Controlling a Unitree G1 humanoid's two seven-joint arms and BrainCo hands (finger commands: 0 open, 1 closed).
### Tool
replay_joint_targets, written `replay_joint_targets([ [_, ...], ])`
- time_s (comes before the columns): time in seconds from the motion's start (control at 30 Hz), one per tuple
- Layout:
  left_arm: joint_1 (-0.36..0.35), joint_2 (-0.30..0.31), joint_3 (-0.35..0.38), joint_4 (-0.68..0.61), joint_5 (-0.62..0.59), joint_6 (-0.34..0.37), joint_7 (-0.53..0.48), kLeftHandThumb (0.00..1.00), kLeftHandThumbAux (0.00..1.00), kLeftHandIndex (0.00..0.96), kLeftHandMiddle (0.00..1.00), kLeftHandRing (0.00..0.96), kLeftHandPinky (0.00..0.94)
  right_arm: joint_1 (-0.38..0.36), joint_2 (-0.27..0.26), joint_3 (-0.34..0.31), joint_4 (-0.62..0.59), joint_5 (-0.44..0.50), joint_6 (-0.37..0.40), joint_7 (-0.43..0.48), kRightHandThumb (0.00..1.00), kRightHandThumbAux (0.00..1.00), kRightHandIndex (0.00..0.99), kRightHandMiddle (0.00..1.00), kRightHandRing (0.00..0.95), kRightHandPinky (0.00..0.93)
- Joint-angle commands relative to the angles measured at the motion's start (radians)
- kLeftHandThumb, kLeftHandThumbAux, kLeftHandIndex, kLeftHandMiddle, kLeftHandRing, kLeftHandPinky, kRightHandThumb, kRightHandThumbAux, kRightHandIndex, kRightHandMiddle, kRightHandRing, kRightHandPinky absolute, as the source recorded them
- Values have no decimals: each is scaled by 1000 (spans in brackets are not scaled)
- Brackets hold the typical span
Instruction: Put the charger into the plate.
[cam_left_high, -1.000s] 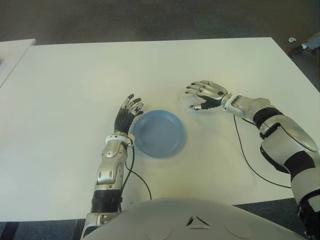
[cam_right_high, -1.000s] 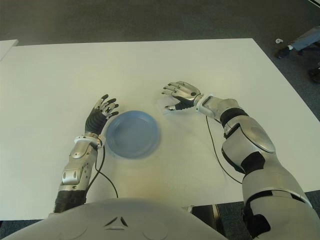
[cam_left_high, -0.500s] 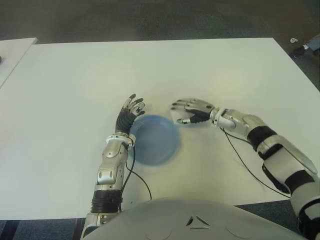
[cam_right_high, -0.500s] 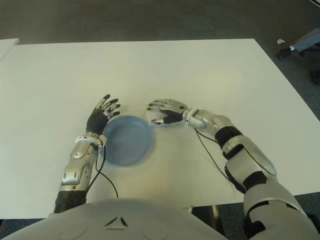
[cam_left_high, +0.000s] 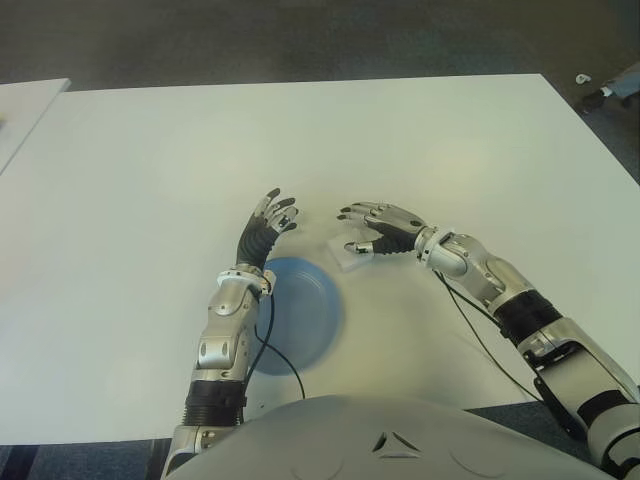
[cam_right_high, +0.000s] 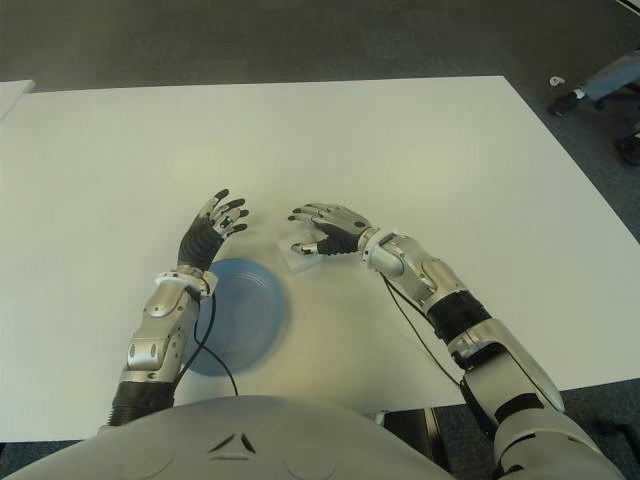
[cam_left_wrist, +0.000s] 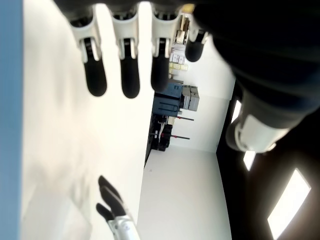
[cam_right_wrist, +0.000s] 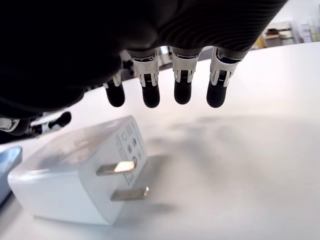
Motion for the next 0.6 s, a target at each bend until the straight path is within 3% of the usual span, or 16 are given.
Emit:
replay_joint_targets([
  [0.03,7,14,-7,5,-2,9,-21,124,579,90,196,233,253,50,34,-29,-79,-16,100,25,347,121,0,0,0,0],
  [0.27,4,21,-12,13,1,4,-34,119,571,88,189,222,243,42,62,-35,-62,-62,180,27,345,131,0,0,0,0],
  [0.6,9,17,-15,10,3,2,-31,120,564,95,198,229,254,-9,66,-59,119,-46,132,-17,357,139,0,0,0,0],
])
